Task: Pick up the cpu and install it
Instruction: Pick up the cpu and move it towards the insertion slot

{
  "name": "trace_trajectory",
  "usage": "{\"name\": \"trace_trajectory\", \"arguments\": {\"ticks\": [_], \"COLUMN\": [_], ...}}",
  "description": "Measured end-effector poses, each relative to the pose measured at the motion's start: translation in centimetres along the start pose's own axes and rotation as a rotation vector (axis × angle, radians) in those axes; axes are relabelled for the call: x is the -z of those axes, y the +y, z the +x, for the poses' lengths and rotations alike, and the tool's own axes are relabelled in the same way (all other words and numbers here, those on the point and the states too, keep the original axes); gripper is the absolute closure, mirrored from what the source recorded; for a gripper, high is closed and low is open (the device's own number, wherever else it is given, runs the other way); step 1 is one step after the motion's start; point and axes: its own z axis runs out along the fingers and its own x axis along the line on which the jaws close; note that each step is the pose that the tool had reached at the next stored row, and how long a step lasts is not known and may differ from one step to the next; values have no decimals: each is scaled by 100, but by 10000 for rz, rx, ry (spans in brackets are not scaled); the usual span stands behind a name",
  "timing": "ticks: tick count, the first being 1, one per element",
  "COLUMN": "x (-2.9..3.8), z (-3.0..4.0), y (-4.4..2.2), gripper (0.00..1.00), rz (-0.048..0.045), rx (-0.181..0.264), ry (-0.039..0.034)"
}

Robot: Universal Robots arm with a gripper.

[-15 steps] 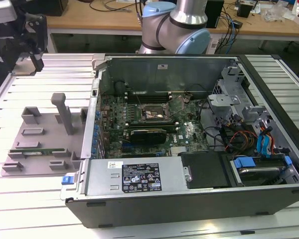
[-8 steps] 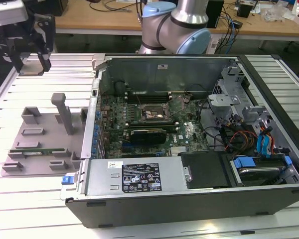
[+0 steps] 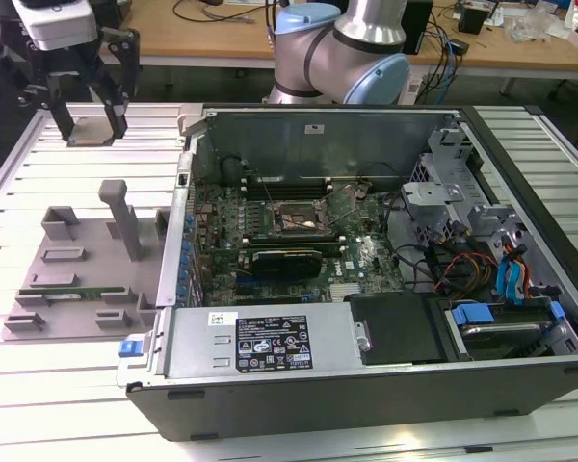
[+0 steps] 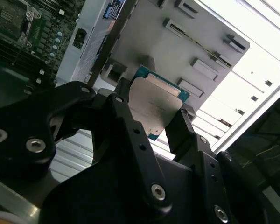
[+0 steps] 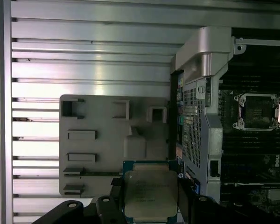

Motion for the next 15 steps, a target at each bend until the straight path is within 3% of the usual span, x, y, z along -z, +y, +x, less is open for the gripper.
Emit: {"name": "trace_trajectory", "arguments": {"ticks": [15], "x": [-19], "z": [-438], "y": [-9], "gripper": [45], "rz": [1], "rx": [0], "ry": [4]}}
